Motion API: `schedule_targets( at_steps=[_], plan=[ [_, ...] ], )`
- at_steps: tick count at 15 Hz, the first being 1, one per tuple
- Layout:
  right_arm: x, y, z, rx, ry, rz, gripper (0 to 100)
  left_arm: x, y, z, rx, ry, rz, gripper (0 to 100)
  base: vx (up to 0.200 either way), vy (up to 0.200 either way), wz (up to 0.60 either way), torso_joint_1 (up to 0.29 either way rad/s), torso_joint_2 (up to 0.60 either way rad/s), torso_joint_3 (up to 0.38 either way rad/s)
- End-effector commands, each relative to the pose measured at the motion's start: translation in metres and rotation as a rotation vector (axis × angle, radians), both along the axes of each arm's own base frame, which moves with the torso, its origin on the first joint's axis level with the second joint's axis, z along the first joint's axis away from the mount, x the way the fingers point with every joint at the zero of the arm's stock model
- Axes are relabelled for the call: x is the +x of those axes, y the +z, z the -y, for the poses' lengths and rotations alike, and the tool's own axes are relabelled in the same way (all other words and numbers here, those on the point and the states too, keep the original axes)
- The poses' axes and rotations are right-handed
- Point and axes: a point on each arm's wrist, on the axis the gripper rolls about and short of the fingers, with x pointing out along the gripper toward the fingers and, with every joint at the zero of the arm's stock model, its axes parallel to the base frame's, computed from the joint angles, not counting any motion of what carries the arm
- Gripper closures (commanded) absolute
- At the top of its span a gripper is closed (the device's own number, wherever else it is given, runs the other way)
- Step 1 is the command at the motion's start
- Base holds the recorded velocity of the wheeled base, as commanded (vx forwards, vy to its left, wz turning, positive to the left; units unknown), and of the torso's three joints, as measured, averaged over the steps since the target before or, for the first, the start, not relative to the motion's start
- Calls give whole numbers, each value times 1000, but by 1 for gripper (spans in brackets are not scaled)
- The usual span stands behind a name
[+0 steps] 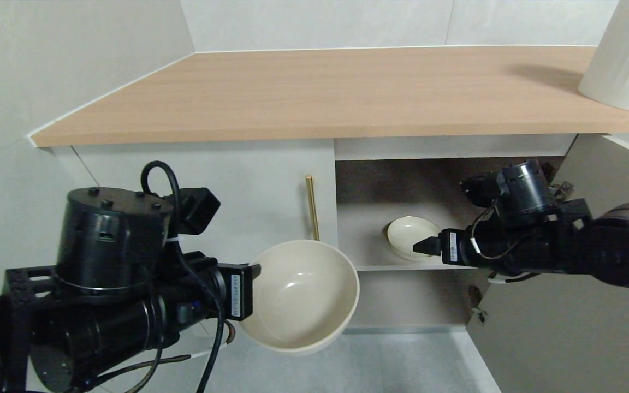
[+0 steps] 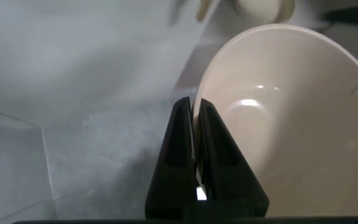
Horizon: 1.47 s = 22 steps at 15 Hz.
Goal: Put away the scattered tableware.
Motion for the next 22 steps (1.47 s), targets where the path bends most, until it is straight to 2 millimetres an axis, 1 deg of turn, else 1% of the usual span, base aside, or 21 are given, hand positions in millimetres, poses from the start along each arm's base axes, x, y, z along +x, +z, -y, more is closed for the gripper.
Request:
schedule_targets(
  at_steps=[1,3,4,5,6,9,10,13,17,20,21,22],
  plan=[
    [-67,54,-5,71,176,67,0,4,-18,17,53,-41,-50,100,0,0,0,0,0,0],
    [-89,56,-16,56,261,37,0,-1,-25,31,113,-89,-47,100,0,0,0,0,0,0],
    [-96,56,-21,52,294,26,0,-2,-29,40,128,-113,-53,100,0,0,0,0,0,0],
    [-99,56,-22,49,305,23,0,-2,-29,44,130,-118,-52,100,0,0,0,0,0,0],
    [-104,52,-27,37,332,4,0,0,-31,51,141,-116,-50,100,0,0,0,0,0,0],
    [-102,36,-39,0,361,-48,0,-2,-37,62,153,-103,-15,100,0,0,0,0,0,0],
    [-101,27,-48,-22,375,-74,0,-3,-37,67,152,-91,10,100,0,0,0,0,0,0],
    [-94,11,-57,-57,377,-121,0,-5,-37,69,154,-79,33,100,0,0,0,0,0,0],
    [-91,4,-60,-71,368,-137,0,-8,-35,68,154,-82,45,100,0,0,0,0,0,0],
    [-89,2,-62,-75,367,-144,0,-9,-38,67,165,-96,76,100,0,0,0,0,0,0],
    [-88,0,-63,-79,365,-150,100,-11,-39,68,167,-104,101,100,0,0,0,0,0,0],
    [-87,-1,-63,-77,362,-149,100,-12,-39,68,169,-104,110,100,0,0,0,0,0,0]
  ],
)
